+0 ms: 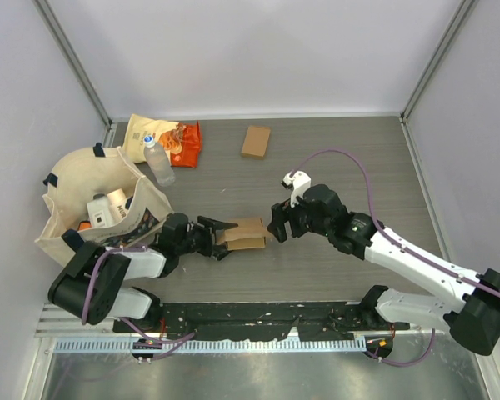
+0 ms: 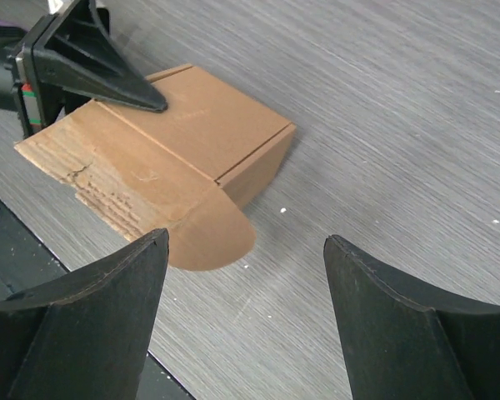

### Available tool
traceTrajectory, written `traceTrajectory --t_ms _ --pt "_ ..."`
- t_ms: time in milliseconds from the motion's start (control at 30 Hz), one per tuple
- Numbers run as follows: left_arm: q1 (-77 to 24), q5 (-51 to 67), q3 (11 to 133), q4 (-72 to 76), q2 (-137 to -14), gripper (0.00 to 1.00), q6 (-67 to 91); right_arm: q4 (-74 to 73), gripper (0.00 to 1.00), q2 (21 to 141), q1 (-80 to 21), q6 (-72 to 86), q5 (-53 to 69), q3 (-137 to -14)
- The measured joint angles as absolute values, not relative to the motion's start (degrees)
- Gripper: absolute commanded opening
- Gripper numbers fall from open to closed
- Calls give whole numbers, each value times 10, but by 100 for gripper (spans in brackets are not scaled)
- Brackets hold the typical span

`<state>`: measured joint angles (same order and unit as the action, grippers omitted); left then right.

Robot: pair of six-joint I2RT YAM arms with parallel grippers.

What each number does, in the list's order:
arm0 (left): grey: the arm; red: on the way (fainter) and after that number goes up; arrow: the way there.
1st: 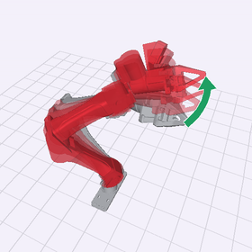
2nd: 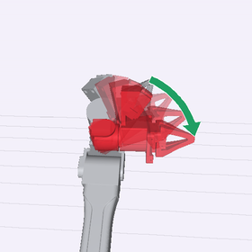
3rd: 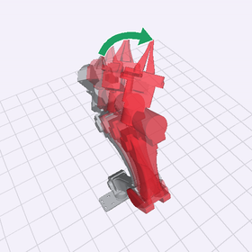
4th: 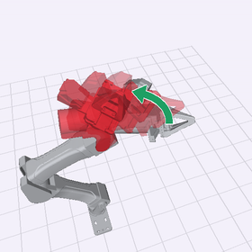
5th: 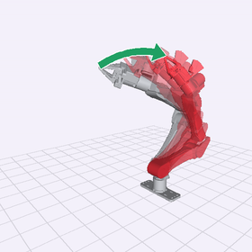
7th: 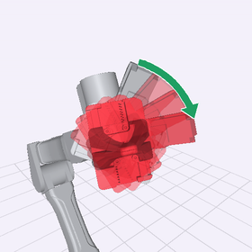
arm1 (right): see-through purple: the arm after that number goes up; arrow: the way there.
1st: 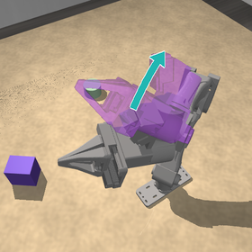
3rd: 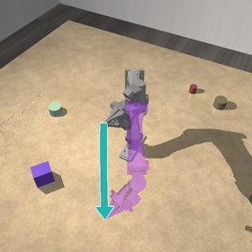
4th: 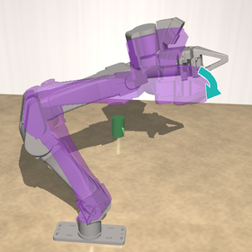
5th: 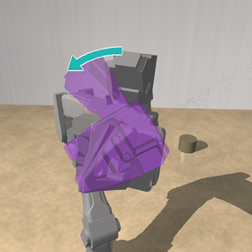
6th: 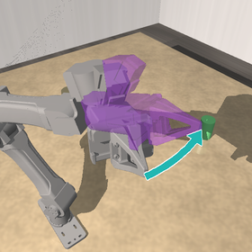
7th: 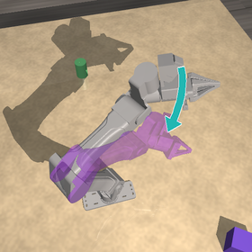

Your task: Fold the paper box

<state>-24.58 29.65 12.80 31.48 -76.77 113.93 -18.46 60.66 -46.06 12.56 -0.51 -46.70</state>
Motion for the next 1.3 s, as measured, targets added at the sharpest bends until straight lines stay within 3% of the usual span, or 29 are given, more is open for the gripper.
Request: traceTrajectory --t_ms 200,433,867,1067,1100,1200,1300 --pt "-246 283 130 371 -796 67 1140 -157 80 652 -460 108 54 -463" --pt "-241 260 139 370 -782 66 1140 -131 80 623 -460 68 78 -445" --pt "-240 260 145 377 -778 66 1140 -58 69 635 -551 -47 -62 -421" --pt "-240 259 145 368 -753 67 1141 -3 49 674 -575 -78 -147 -421" --pt "-240 259 145 364 -748 68 1141 5 38 681 -575 -81 -154 -421" --pt "-239 256 145 351 -733 74 1141 14 21 702 -575 -88 -162 -425" --pt "-239 254 145 340 -722 81 1141 -3 13 728 -575 -83 -159 -447"
